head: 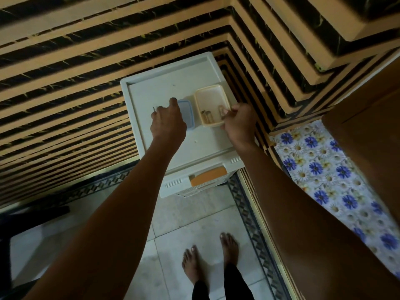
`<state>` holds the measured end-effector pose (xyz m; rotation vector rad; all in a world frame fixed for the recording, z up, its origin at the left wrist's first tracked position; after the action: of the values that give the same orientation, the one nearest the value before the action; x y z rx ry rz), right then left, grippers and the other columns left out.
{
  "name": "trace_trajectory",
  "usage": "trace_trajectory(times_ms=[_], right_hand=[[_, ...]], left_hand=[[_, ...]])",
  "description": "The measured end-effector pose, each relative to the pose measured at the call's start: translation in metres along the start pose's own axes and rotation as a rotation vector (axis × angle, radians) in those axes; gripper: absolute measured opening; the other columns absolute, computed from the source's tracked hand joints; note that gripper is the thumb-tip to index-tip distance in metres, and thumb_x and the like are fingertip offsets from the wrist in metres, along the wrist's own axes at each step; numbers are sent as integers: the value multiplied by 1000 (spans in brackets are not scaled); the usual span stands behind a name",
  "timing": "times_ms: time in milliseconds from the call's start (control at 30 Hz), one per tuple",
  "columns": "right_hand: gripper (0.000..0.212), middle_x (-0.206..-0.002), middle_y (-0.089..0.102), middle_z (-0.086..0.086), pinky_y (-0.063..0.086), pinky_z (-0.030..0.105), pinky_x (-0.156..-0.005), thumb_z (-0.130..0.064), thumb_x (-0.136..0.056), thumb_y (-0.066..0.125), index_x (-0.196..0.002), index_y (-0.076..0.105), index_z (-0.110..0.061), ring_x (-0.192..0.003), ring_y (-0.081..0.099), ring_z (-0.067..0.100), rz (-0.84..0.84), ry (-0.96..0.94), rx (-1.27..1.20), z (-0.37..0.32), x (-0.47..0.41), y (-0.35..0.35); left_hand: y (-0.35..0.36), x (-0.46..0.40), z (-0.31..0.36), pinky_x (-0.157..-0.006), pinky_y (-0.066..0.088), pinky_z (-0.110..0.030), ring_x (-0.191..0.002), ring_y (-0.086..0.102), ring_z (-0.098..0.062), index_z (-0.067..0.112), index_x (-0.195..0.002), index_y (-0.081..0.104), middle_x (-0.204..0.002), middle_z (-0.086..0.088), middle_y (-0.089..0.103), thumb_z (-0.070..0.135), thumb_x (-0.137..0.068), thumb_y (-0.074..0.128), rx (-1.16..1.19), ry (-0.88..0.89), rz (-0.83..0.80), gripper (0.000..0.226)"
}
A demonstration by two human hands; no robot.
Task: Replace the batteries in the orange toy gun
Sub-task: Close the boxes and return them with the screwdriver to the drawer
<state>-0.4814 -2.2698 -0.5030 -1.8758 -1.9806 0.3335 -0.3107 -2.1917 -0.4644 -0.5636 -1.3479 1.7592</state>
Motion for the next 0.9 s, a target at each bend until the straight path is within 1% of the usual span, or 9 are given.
trace_trajectory(times_ms=[67,167,267,400,467,533,667,800,900], right_hand=[[4,-103,69,12,64,45,-75,-18,-95,68,-96,66,-15,-90,72,29,8,32,-13,8,4,-7],[15,-108,69,12,64,47,-78,-18,-96,66,-108,71,-11,-93,71,26,43,82,11,18,18,-22],[14,-104,69,11,63,49,-78,-17,-96,66,-106,73,-10,-93,71,29,72,66,-3,26,47,-43],[20,-104,63,4,65,46,-73,-10,-99,64,-114,71,-1,-96,69,27,152,29,-30,29,94,-76],[22,-106,61,3,65,42,-70,-12,-99,64,-117,70,-1,-95,69,25,178,52,-33,37,115,-90],[25,-108,63,3,64,49,-73,-18,-98,66,-118,71,-5,-99,70,29,199,44,5,51,135,-105],[22,-111,63,12,65,46,-70,-10,-98,65,-118,70,0,-95,69,29,189,52,43,74,162,-127],[24,-106,64,11,62,52,-66,-21,-95,66,-114,72,-7,-85,70,34,186,78,106,112,179,-132],[26,-106,63,12,63,41,-64,-24,-94,64,-112,72,-6,-84,69,35,160,115,123,145,182,-122]], left_hand=[[1,3,2,-88,51,-50,-120,53,-41,17,-146,39,-128,-24,51,14,-99,59,12,-5,18,52],[-1,10,5,-80,48,-40,-114,59,-40,17,-144,46,-128,-21,50,8,-100,56,111,10,88,46],[-6,26,7,-83,47,-34,-114,60,-35,16,-142,50,-129,-18,53,3,-100,56,222,7,114,44],[-13,70,6,-90,55,-44,-113,62,-32,19,-139,50,-131,-15,57,12,-100,59,390,-31,142,40],[-11,99,4,-85,55,-39,-104,65,-26,20,-137,50,-128,-12,61,14,-99,63,441,-35,162,41],[-7,135,2,-75,49,-26,-88,64,-17,17,-136,50,-115,-10,67,12,-97,67,481,4,164,43],[20,191,-9,-68,55,-38,-76,65,-18,18,-126,49,-89,0,66,15,-95,69,526,47,64,37],[58,220,-16,-61,59,-47,-68,68,-22,26,-120,46,-84,8,63,18,-96,67,576,33,-74,33],[90,227,-22,-55,60,-43,-64,70,-24,13,-116,53,-92,11,62,16,-96,69,588,-53,-188,26]])
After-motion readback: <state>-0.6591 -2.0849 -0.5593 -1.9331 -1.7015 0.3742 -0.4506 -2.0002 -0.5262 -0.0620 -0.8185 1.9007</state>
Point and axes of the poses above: each hand's wrist, its own x-axis away from the middle knuckle, its own y-axis out of the palm, z = x × y, the point moved 3 cm from there along -x, towards the middle knuckle
